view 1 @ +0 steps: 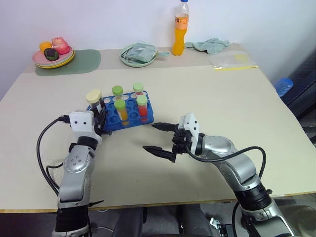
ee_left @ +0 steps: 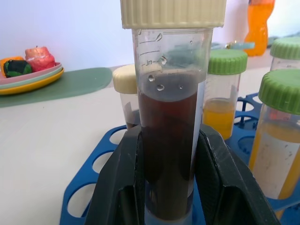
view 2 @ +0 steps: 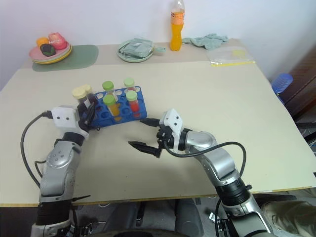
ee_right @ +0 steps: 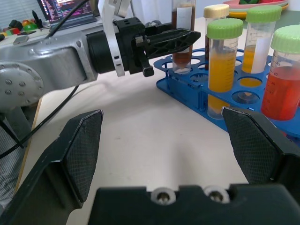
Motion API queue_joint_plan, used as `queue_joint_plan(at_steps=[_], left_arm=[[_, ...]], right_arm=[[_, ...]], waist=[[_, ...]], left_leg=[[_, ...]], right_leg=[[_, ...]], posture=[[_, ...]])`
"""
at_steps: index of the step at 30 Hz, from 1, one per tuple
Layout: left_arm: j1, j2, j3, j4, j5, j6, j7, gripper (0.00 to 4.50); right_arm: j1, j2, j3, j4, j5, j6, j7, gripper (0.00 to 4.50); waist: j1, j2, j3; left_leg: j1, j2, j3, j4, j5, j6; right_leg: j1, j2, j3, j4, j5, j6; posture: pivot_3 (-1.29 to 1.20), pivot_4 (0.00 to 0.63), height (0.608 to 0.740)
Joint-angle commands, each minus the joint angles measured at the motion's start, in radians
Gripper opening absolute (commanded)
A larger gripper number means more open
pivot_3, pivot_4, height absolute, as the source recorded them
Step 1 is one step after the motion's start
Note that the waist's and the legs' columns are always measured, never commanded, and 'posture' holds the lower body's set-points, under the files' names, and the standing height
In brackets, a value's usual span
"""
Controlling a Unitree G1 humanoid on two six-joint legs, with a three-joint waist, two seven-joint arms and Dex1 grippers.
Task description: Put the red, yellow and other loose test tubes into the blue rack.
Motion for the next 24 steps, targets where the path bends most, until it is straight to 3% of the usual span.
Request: queue_joint_plan(at_steps=[1,11,24], left_arm=[[-0.014,-0.002,0.002,0.012,0.011,-0.053,0.005,0.86],[-0.026,-0.031,-0.013,0.002,-0.017,-0.009,-0.003,0.86],[0.02,0.007,0.002,-0.039,0.027,0.015,0.014,0.86]], right_arm=[[-0.008,0.008,-0.011,-0.024,0.017,-0.01,0.007,4.5],[-0.004,0.008,-0.014,-0.031,0.016,-0.006,-0.001,4.5],[-0.009,0.009,-0.016,-0.022,0.021,-0.006,0.004,4.5]], waist=[[0.0,0.0,0.0],[-0.001,0.0,0.0],[0.0,0.0,0.0]], left_leg=[[0.0,0.0,0.0,0.0,0.0,0.0],[0.0,0.0,0.0,0.0,0.0,0.0],[0.0,0.0,0.0,0.0,0.0,0.0]], right_leg=[[0.0,0.0,0.0,0.0,0.0,0.0],[0.0,0.0,0.0,0.0,0.0,0.0],[0.0,0.0,0.0,0.0,0.0,0.0]], posture=[[0.0,0.15,0.74],[0.0,0.15,0.74],[0.0,0.15,0.74]])
